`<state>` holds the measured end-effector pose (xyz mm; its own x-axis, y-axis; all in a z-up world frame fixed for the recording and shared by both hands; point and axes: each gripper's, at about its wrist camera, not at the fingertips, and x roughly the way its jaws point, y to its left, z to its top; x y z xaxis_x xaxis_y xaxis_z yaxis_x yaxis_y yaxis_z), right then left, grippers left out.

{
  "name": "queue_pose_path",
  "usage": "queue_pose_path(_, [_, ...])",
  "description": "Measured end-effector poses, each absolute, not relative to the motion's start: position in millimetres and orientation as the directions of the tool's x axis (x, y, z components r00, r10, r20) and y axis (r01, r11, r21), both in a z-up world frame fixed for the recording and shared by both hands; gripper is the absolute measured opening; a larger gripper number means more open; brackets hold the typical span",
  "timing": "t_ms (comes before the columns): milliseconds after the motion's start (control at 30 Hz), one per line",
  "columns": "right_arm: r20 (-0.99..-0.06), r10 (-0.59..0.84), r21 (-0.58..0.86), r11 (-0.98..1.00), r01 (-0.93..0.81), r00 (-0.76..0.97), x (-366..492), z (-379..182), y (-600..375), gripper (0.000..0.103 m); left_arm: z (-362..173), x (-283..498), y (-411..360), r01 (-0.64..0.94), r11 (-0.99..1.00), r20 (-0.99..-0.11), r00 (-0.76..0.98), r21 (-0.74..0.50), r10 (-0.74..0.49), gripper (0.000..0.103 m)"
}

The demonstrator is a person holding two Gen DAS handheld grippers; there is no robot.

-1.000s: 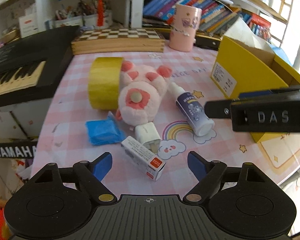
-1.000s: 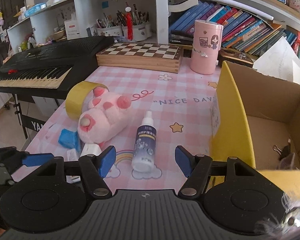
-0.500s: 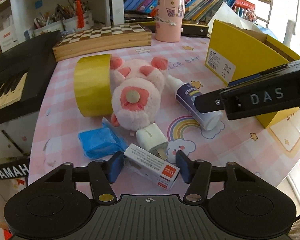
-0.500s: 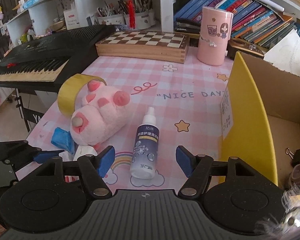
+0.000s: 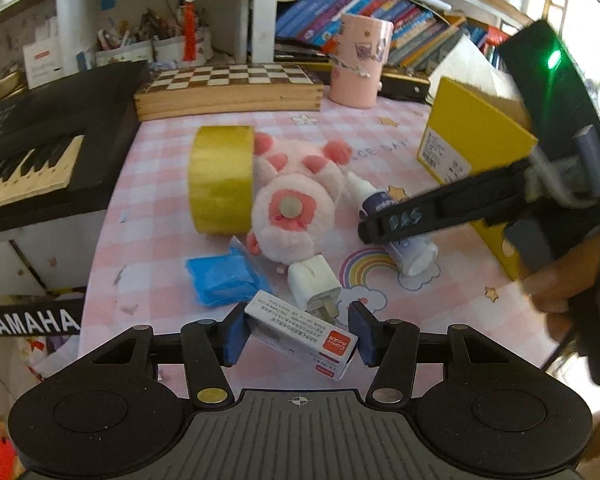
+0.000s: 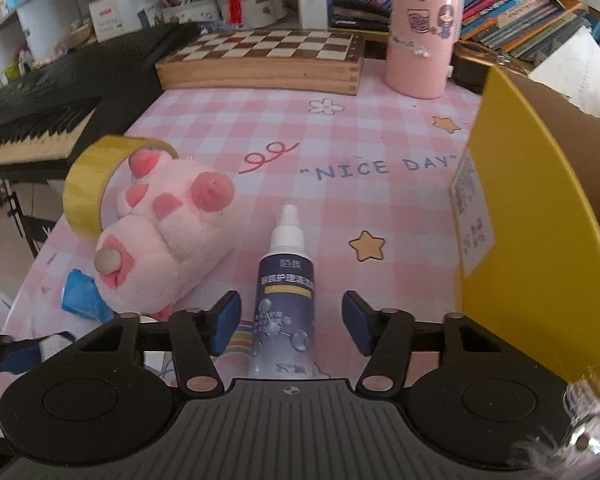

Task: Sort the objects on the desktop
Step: 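Grasp the white spray bottle with the right tool while the left tool grasps the white-and-red box, then lift the spray bottle and white-and-red box and carry both over the yellow box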

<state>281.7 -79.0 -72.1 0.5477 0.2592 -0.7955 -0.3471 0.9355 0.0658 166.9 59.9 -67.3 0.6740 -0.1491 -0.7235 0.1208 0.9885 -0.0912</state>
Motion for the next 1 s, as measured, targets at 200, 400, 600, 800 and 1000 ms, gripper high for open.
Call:
queue_pose_path(200, [-0.802, 0.237, 0.006, 0.921, -0.390, 0.548, 279.4, -80.5, -71.1, 0.031, -53.4, 162.6, 64.3, 0.103, 0.987, -0.701, 0.696, -0.121, -0.158, 0.053])
queue_pose_path(400, [-0.787, 0.269, 0.043, 0.921, -0.386, 0.555, 275.9, -68.2, -79.7, 0.030, -37.0, 154.5, 68.6, 0.085, 0.986, -0.663, 0.732, -0.143, -0.159, 0.053])
queue_pose_path(600, [-0.718, 0.344, 0.077, 0.904, -0.421, 0.606, 258.4, -28.5, -89.9, 0.030, -21.5, 144.1, 67.0, 0.086, 0.981, -0.623, 0.762, -0.176, -0.178, 0.053])
queue_pose_path(800, [-0.665, 0.391, 0.085, 0.886, -0.456, 0.636, 226.9, 3.1, -107.1, 0.030, -3.8, 128.4, 61.5, 0.113, 0.976, -0.586, 0.784, -0.185, -0.202, 0.053])
queue_pose_path(1000, [-0.667, 0.391, 0.080, 0.884, -0.461, 0.635, 190.7, 6.3, -122.0, 0.030, 4.2, 109.2, 54.4, 0.141, 0.974, -0.574, 0.789, -0.179, -0.220, 0.053])
